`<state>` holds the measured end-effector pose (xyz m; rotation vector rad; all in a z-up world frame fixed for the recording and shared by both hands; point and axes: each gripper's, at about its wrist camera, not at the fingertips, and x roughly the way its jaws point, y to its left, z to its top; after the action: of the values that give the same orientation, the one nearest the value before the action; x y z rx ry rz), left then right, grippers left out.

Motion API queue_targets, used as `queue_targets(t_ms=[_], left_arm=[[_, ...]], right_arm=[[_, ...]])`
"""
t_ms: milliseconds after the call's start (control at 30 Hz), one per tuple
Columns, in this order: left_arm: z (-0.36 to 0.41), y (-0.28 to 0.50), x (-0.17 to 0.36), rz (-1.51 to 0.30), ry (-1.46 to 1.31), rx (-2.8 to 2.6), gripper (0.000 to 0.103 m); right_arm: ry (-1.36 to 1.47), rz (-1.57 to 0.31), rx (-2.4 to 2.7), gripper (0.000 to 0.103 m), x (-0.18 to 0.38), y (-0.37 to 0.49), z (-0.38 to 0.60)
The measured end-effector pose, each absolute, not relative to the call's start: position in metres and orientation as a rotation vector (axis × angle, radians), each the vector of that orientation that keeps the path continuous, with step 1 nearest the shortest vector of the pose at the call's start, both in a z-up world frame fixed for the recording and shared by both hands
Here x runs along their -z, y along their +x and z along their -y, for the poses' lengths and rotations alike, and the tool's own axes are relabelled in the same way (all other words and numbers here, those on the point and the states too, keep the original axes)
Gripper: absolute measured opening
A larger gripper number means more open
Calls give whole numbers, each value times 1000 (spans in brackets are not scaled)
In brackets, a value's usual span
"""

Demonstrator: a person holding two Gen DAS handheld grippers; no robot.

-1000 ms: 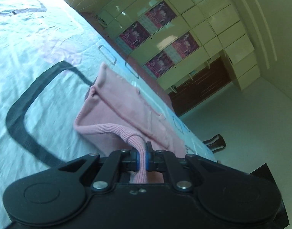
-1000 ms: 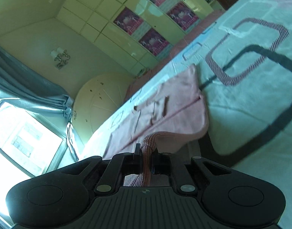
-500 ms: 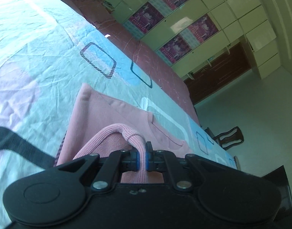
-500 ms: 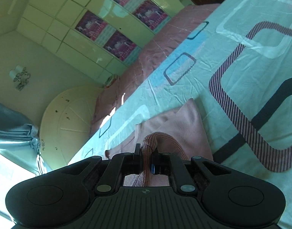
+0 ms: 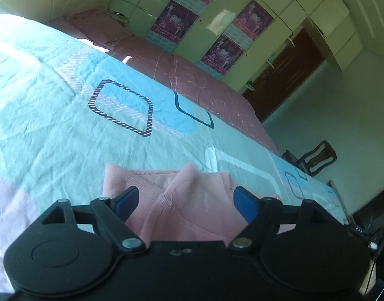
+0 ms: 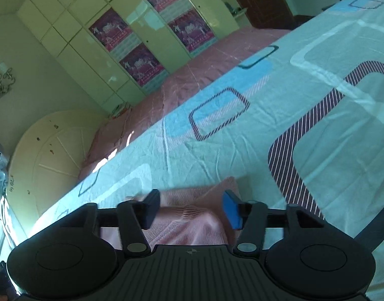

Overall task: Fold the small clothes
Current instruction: 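Lift the hem with both grippers and fold it over toward the collar, then open both grippers to release the hem onto the collar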

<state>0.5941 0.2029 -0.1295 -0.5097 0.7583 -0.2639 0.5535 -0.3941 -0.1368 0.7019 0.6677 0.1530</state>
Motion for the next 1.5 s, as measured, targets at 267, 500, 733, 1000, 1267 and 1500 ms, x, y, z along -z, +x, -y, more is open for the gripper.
queue_targets(t_ms=[267, 500, 733, 1000, 1267, 1500], left_arm=[[-158, 624, 137, -884, -53, 330, 53], [-132, 635, 145, -927, 79, 428, 16], [-157, 603, 123, -662, -91, 271, 7], [-148, 615, 125, -681, -122, 193, 7], [-136, 630, 150, -798, -15, 143, 19], [-93, 559, 109, -663, -6, 241, 48]], right_arm=[[325, -788, -266, 45, 132, 587, 349], [110, -903, -331, 18, 155, 604, 320], [262, -656, -207, 8, 132, 573, 343], [218, -722, -186, 8, 146, 586, 325], [186, -815, -139, 8, 159, 595, 318], [173, -675, -289, 47, 117, 531, 280]])
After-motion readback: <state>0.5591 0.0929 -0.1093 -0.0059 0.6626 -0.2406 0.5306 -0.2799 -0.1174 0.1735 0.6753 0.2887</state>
